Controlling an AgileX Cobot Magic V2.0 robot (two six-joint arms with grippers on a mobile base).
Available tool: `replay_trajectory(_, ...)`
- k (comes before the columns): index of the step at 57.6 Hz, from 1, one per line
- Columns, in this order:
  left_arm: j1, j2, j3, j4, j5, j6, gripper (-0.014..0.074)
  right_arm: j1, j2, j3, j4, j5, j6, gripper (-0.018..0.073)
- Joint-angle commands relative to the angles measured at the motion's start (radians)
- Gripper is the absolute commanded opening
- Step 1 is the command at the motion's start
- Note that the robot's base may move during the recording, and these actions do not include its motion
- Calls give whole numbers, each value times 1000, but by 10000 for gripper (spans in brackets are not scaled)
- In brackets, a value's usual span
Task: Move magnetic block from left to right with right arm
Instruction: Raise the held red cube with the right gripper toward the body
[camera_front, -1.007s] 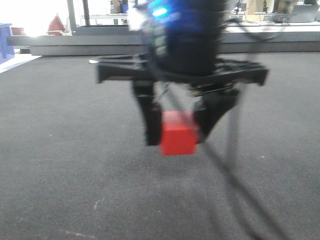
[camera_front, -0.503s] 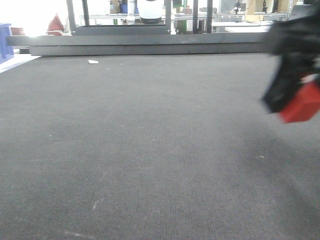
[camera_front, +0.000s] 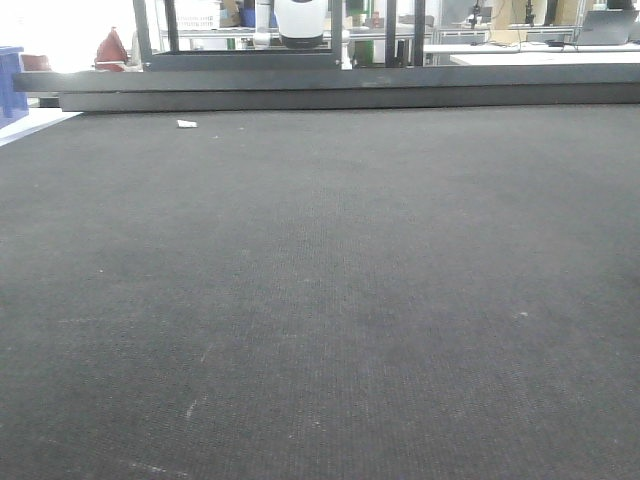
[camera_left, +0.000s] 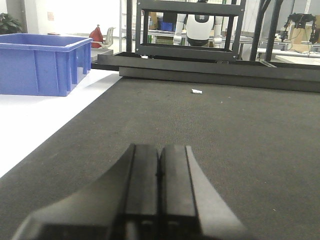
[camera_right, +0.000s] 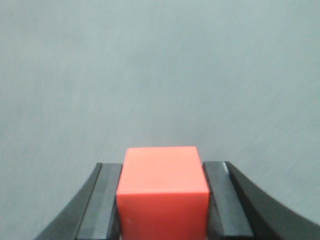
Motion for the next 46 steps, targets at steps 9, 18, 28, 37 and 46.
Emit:
replay_trajectory(9, -7, -12, 8, -5, -91, 2, -126, -11, -236, 17, -71, -122, -14, 246)
replay_trajectory(18, -7, -12, 8, -5, -91, 2, -126, -11, -381, 27, -140, -91, -14, 246)
replay_trajectory(28, -7, -12, 8, -5, -91, 2, -126, -11, -445, 27, -140, -84, -14, 246)
replay_trajectory(37, -7, -12, 8, -5, -91, 2, -126, -11, -446, 27, -140, -84, -14, 246)
replay_trajectory(46, -7, -12, 8, -5, -91, 2, -126, -11, -446, 27, -140, -84, -14, 246)
